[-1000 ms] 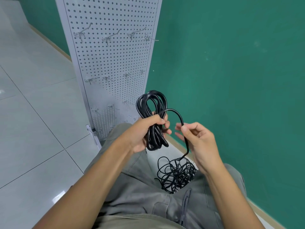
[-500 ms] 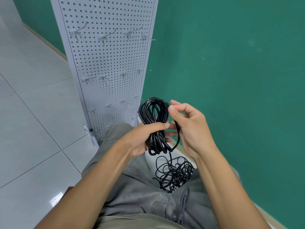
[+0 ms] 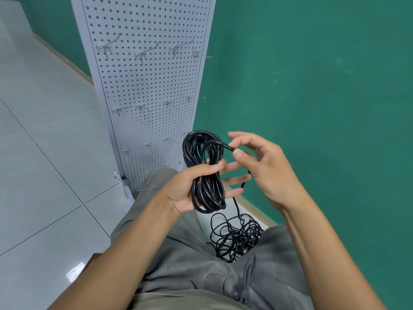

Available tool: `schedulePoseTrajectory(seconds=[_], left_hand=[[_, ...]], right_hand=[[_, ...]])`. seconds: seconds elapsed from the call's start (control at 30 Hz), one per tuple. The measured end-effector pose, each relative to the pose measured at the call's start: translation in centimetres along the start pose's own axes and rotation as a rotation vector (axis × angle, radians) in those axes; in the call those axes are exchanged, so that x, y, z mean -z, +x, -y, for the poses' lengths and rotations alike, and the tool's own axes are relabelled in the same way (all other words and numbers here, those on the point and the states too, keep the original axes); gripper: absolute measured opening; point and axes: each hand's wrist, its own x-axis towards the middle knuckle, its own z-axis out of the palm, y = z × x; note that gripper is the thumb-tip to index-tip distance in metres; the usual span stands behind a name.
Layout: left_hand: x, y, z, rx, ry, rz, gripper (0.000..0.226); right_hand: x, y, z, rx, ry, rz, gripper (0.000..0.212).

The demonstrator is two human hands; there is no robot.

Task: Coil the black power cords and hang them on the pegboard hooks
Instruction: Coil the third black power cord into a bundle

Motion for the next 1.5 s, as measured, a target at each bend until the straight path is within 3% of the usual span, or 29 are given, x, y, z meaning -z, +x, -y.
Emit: schedulePoseTrajectory(seconds=[0.17, 0.27, 0.33, 0.47, 0.6, 0.97, 1.17, 1.3, 1.43, 1.5], left_hand=[[-0.3, -0.1, -0.1, 0.103, 0.008, -0.034, 0.024], [-1.0, 0.1, 0.4, 0.140, 0.094, -0.092, 0.006], [-1.2, 0.3, 0.6, 0.127, 0.136, -0.118, 0.021], [-0.9, 0.4, 0.4, 0.077, 0.301, -0.152, 0.009], [-0.9, 0.3, 0.4, 0.056, 0.456, -0.178, 0.007], [-0.9, 0.6, 0.8, 0.000, 0.577, -0.281, 0.019], [-0.2, 0.9, 1.2, -0.096, 0.546, -0.307, 0.016], [0.4, 1.2, 0.9, -0.143, 0.343, -0.319, 0.011], [1.0, 0.9, -0.7, -0.187, 0.252, -0.389, 0.028], [1.0, 0.6, -1.5, -0.233, 0.152, -0.463, 0.025]], right_hand=[[1.0, 0.3, 0.3, 0.053, -0.095, 0.081, 0.020], [1.0, 0.7, 1.0, 0.084, -0.181, 0.104, 0.022], [0.6, 0.8, 1.5, 0.037, -0.119, 0.088, 0.021], [-0.4, 0.7, 1.8, -0.109, 0.066, -0.090, 0.012], [-0.5, 1.1, 1.4, -0.152, 0.052, -0.213, 0.012], [0.0, 1.6, 0.0, -0.261, 0.223, -0.181, 0.017], [-0.1, 2.0, -1.4, -0.232, 0.241, -0.138, 0.018], [-1.1, 1.6, -2.9, -0.200, 0.172, -0.079, 0.023], [-2.1, 0.4, -6.0, -0.293, 0.129, 0.081, 0.057], [-2.5, -0.1, -8.0, -0.365, 0.083, 0.163, 0.070]])
